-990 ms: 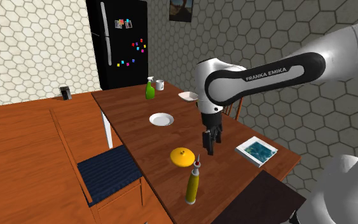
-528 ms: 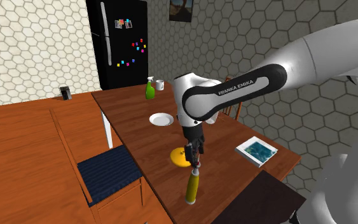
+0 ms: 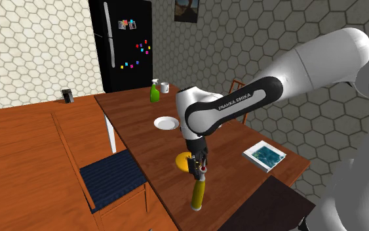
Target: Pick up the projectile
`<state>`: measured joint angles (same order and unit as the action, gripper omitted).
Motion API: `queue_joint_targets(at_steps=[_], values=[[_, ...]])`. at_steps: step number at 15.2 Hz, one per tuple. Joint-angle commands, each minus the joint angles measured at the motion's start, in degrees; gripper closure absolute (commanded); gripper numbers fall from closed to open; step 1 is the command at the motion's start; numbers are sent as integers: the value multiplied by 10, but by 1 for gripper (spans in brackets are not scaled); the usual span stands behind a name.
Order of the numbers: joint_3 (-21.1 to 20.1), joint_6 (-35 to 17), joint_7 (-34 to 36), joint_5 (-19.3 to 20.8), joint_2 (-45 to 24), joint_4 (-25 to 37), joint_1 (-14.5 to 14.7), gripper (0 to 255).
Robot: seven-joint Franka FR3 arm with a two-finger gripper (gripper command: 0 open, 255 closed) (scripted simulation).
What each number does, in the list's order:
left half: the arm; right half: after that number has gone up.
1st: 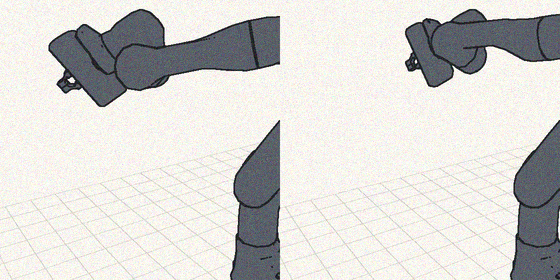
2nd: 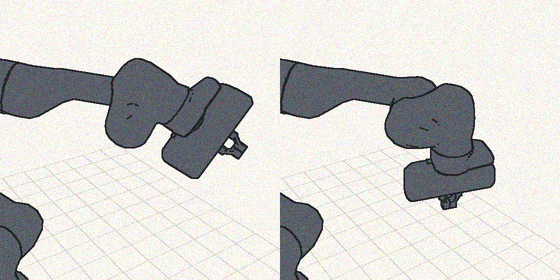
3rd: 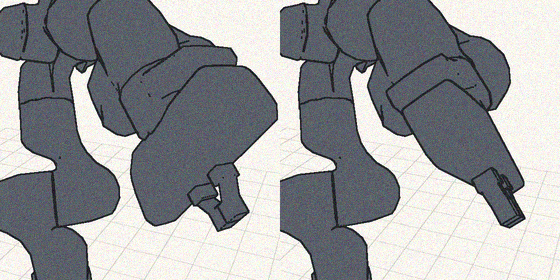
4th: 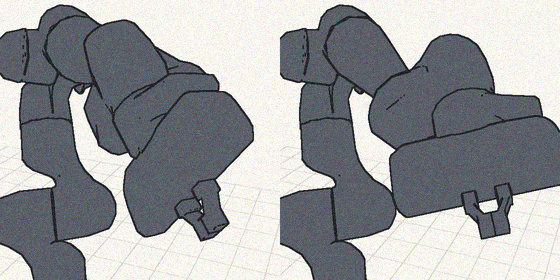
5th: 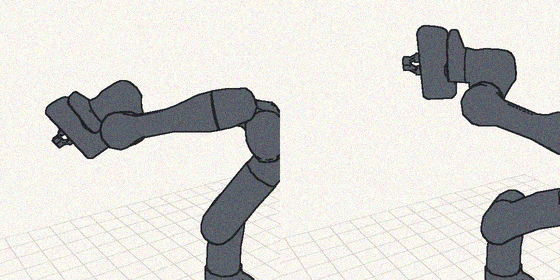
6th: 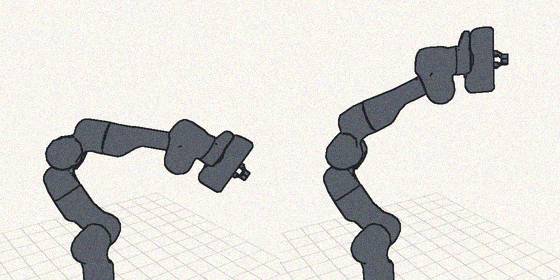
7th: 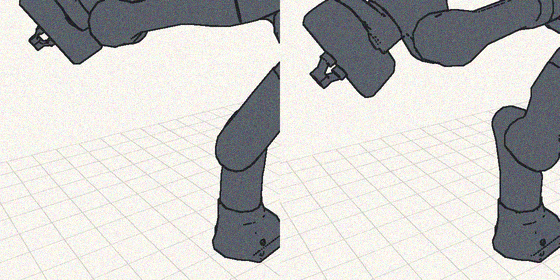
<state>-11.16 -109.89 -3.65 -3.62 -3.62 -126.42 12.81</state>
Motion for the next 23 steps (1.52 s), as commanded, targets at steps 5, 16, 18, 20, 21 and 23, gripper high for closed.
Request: queue_joint_targets(at_steps=[5,16,18,20,21,23], values=[[0,-2,0,0,0,-2,0,255],[0,42,-1,-3,23,20,-1,255],[1,57,-1,-4,31,27,-1,255],[1,72,-1,-5,38,35,-1,255],[1,80,-1,-5,41,40,-2,255],[1,95,-1,-6,47,49,-2,255]])
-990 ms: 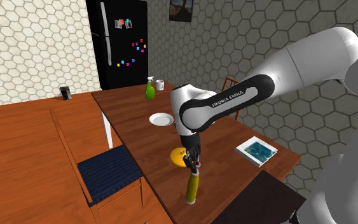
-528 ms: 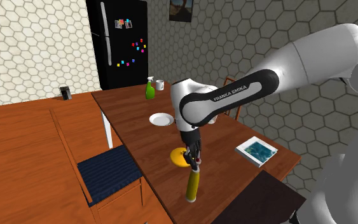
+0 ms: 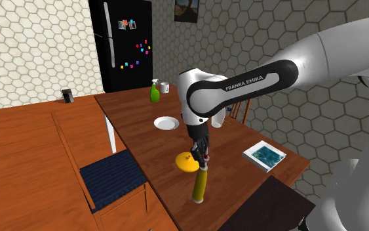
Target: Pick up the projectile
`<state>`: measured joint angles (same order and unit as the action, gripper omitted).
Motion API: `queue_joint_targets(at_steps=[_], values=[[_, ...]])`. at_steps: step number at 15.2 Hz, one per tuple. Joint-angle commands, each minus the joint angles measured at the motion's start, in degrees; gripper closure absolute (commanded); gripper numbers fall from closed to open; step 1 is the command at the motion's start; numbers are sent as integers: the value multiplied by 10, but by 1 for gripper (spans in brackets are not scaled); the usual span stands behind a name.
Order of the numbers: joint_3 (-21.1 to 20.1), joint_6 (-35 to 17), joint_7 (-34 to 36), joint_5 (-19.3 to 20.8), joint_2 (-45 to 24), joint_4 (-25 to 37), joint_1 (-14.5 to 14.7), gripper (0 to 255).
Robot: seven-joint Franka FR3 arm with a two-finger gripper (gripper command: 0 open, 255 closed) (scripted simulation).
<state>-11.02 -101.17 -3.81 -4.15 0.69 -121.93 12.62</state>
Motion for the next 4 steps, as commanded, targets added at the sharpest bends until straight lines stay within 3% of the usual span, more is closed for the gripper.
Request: queue_joint_targets(at_steps=[1,4], values=[[0,15,1,-1,7,8,0,255],[0,24,1,-1,10,14,0,255]])
